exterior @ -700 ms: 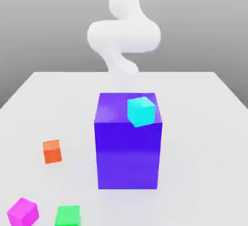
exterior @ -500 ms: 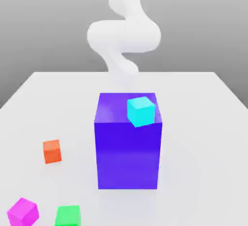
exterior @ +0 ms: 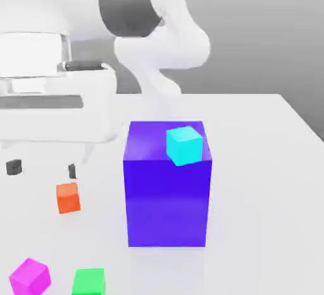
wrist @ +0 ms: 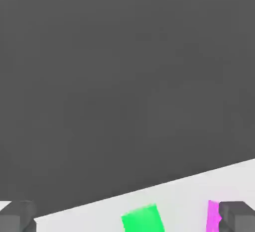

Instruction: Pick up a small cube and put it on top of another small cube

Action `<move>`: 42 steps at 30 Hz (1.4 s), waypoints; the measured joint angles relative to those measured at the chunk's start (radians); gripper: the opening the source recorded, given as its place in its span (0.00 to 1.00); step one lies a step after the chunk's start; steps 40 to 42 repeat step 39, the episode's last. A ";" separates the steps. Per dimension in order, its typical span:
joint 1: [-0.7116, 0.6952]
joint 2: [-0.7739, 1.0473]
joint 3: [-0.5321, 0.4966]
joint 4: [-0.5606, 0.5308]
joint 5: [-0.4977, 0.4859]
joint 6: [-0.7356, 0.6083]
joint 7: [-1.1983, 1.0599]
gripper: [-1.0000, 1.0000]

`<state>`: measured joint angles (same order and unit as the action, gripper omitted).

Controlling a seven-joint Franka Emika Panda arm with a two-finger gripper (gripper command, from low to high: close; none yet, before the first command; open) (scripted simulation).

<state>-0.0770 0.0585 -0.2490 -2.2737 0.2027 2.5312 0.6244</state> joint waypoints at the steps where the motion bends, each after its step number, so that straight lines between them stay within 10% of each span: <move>1: -0.008 0.036 -0.003 0.001 0.006 0.010 -0.006 0.50; 13: -0.127 0.462 0.020 0.040 0.083 0.198 -0.073 0.50; 14: -0.135 0.484 0.030 0.045 0.092 0.215 -0.080 0.00; 35: 0.002 0.282 0.085 -0.062 -0.081 0.138 -0.223 0.00; 36: 0.001 0.304 0.089 -0.060 -0.072 0.156 -0.230 1.00; 42: 0.001 0.304 0.089 -0.060 -0.072 0.156 -0.230 1.00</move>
